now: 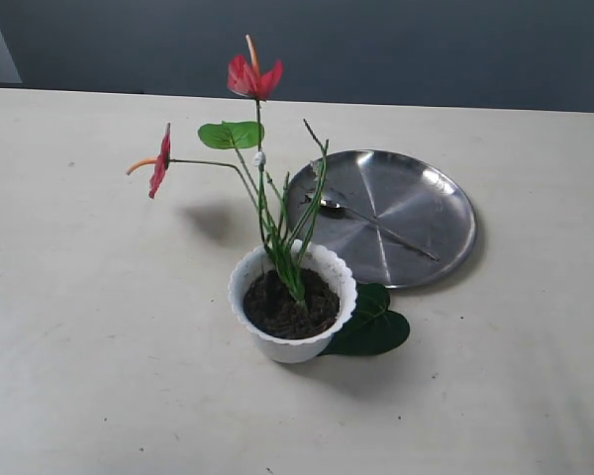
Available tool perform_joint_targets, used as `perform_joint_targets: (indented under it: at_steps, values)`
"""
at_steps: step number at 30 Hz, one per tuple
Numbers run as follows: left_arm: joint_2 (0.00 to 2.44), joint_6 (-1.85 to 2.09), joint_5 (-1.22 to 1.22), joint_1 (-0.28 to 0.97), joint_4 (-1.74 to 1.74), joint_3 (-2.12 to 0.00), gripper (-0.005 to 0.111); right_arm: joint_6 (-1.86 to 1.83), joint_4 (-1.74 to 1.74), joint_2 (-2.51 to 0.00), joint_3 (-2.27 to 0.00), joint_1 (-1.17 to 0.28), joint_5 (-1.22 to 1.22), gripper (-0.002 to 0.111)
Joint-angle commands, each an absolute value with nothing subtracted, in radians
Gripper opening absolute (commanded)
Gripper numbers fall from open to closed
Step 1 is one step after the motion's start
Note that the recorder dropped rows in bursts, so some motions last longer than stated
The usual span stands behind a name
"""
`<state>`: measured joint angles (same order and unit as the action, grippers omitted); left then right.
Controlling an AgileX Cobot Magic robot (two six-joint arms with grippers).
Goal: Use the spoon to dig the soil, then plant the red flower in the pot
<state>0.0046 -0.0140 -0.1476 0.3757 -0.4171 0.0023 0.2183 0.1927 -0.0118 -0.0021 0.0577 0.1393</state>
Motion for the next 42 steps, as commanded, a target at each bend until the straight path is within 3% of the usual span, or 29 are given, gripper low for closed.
perform_joint_targets:
  at_steps: [1,42]
  values:
    - [0.000,-0.020,-0.137,0.382,-0.409,0.000,0.001,0.210,0.136,-0.002,0.000,0.081,0.147,0.024]
    - [0.000,-0.020,-0.135,0.382,-0.409,0.000,0.001,0.212,0.098,-0.002,0.000,0.081,0.147,0.024]
